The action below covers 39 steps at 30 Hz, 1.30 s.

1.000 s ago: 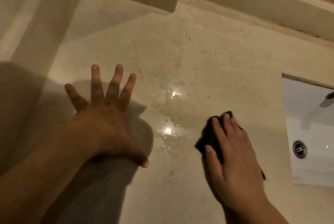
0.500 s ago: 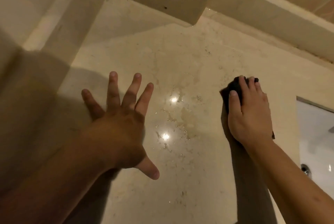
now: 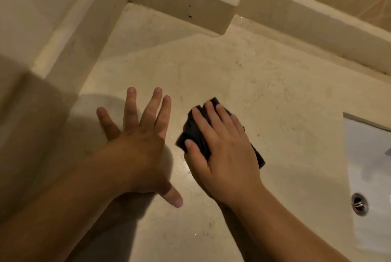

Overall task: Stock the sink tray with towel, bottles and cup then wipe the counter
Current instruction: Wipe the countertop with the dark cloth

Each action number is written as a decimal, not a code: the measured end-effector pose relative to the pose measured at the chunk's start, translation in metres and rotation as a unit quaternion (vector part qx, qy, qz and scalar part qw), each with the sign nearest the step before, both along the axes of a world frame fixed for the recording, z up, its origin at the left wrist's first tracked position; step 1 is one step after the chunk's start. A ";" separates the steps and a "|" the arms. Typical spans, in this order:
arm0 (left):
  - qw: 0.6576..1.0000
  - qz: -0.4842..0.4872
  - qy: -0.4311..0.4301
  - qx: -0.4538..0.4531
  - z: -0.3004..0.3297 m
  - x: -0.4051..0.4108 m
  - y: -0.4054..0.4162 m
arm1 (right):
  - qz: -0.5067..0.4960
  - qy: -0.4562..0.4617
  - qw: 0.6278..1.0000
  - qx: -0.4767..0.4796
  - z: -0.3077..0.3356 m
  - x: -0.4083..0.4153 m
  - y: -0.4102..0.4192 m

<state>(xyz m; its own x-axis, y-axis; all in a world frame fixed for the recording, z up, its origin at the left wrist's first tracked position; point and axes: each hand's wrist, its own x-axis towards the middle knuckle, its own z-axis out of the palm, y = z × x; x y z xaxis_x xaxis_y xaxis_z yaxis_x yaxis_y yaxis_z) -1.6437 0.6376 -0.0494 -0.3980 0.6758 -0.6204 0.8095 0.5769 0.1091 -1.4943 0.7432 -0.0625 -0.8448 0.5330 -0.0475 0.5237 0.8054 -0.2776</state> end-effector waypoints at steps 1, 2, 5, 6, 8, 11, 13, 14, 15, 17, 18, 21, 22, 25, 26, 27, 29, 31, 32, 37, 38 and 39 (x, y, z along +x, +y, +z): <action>1.000 -0.003 -0.002 0.008 0.001 0.000 -0.002 | 0.003 -0.008 1.000 -0.007 0.000 0.017 0.000; 1.000 -0.006 -0.008 0.017 0.002 0.000 -0.003 | -0.001 -0.015 1.000 -0.014 0.001 0.034 0.002; 0.999 -0.007 -0.028 0.038 0.004 -0.002 -0.006 | -0.059 -0.020 0.997 -0.034 0.006 0.083 0.019; 0.999 -0.007 -0.029 0.041 0.004 -0.002 -0.006 | -0.090 -0.021 0.995 -0.037 0.008 0.098 0.028; 0.999 -0.006 -0.028 0.042 0.004 -0.002 -0.006 | -0.150 -0.019 0.988 -0.039 0.010 0.119 0.046; 0.999 -0.002 -0.032 0.031 0.003 -0.002 -0.004 | -0.193 -0.020 0.981 -0.027 0.007 0.125 0.062; 0.999 -0.004 -0.035 0.025 0.001 -0.003 -0.003 | -0.208 -0.017 0.978 -0.008 0.005 0.113 0.073; 0.999 -0.005 -0.037 0.022 0.001 -0.003 -0.003 | -0.217 -0.014 0.976 0.000 0.004 0.102 0.080; 0.999 -0.003 -0.036 0.018 0.000 -0.003 -0.003 | -0.224 -0.007 0.975 0.006 0.005 0.088 0.089; 1.000 -0.002 -0.020 0.010 -0.001 -0.002 -0.002 | -0.228 0.005 0.973 0.016 0.005 0.056 0.103; 1.000 -0.002 -0.013 0.003 -0.001 -0.001 -0.001 | -0.225 0.003 0.974 0.018 0.004 0.039 0.106; 1.000 -0.001 -0.004 -0.012 -0.001 -0.001 0.002 | -0.191 0.001 0.981 0.029 -0.001 -0.005 0.095; 1.000 -0.001 -0.001 -0.014 -0.001 -0.001 0.003 | -0.179 0.004 0.983 0.031 -0.001 -0.017 0.085; 1.000 -0.003 -0.001 -0.009 0.001 -0.001 0.001 | -0.143 0.011 0.989 0.031 0.000 -0.039 0.042; 1.000 -0.002 -0.002 -0.001 0.002 -0.001 -0.001 | -0.130 0.014 0.991 0.033 0.000 -0.042 0.025; 1.000 0.001 0.000 0.008 0.001 -0.001 -0.003 | -0.118 0.019 0.992 0.033 0.000 -0.043 0.008; 0.999 0.006 0.010 0.036 -0.002 -0.001 -0.013 | -0.094 0.024 0.995 0.024 0.000 -0.038 -0.025; 0.996 0.000 0.033 0.081 -0.005 0.007 -0.029 | -0.065 0.015 0.998 0.012 -0.001 -0.022 -0.049; 0.994 -0.013 0.050 0.095 -0.008 0.014 -0.038 | -0.049 0.010 0.999 0.004 -0.002 -0.011 -0.058; 0.994 -0.050 0.061 0.078 -0.010 0.052 -0.060 | -0.001 -0.004 1.000 -0.015 -0.006 0.056 -0.075; 0.993 -0.041 0.061 0.089 -0.009 0.053 -0.060 | -0.009 -0.006 1.000 -0.014 -0.006 0.072 -0.072; 0.993 -0.034 0.052 0.100 -0.008 0.052 -0.060 | -0.023 -0.006 1.000 -0.014 -0.005 0.089 -0.065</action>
